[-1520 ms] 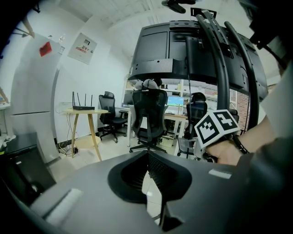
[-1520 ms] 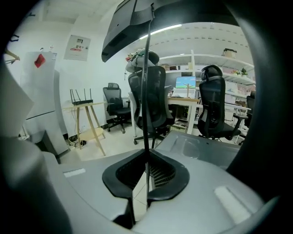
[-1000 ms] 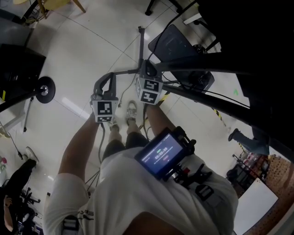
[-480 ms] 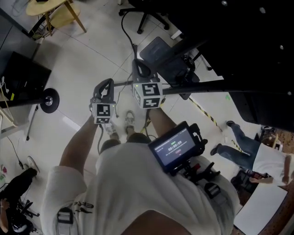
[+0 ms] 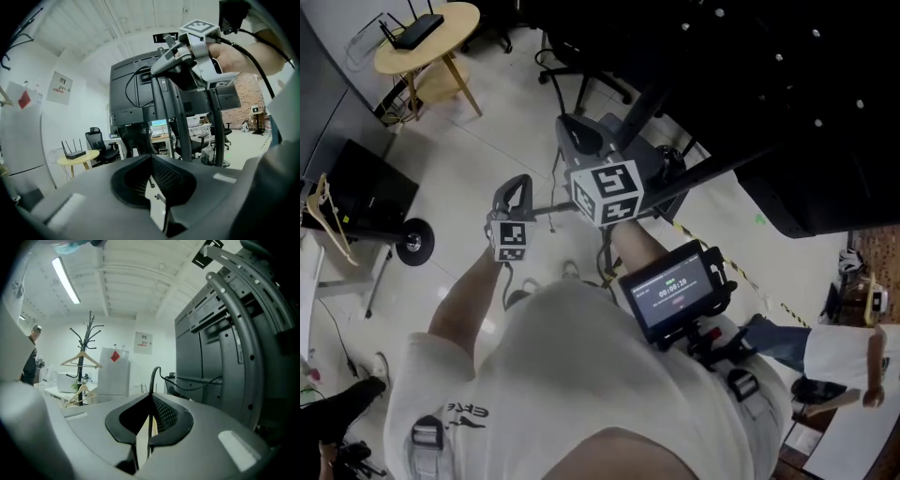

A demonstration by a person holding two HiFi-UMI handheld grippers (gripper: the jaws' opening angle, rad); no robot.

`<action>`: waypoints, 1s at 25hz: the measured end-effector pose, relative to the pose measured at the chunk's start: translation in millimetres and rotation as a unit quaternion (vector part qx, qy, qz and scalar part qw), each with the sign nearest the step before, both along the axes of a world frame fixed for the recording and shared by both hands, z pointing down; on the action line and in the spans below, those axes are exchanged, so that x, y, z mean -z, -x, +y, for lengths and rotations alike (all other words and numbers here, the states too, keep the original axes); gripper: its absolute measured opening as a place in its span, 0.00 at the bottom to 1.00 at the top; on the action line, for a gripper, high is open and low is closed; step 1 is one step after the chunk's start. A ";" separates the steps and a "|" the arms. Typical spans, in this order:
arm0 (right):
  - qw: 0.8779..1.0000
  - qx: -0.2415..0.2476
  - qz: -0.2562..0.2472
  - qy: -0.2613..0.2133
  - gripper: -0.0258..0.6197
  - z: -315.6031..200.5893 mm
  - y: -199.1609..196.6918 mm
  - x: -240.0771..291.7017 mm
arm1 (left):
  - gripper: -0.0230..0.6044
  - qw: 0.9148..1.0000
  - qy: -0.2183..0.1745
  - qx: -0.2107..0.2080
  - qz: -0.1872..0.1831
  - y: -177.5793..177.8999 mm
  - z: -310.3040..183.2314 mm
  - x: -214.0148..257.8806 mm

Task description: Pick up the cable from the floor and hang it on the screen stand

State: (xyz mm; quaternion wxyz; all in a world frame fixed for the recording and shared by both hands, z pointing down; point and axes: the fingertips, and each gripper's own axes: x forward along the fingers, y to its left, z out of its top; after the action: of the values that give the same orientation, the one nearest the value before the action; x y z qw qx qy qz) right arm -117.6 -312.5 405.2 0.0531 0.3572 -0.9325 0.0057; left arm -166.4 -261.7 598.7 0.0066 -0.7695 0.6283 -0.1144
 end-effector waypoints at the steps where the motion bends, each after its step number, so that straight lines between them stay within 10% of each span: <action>1: 1.000 0.000 -0.006 -0.009 0.08 -3.7 3.5 13.7 | 0.04 1.000 -0.005 -0.001 -0.003 3.4 -3.7 6.5; 11: 0.995 0.000 -0.045 -0.086 0.08 -40.8 17.5 130.8 | 0.04 0.999 -0.039 0.012 -0.015 21.0 -28.9 45.9; 25: 0.986 0.022 -0.130 -0.101 0.08 -48.8 24.0 239.1 | 0.06 1.000 0.017 -0.002 -0.019 2.8 -31.6 4.7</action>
State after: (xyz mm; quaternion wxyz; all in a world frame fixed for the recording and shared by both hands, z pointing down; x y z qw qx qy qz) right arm -141.6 -361.3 166.0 -0.1053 0.3365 -0.9348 -0.0436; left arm -169.2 -293.3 594.0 0.0055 -0.7684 0.6245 -0.1398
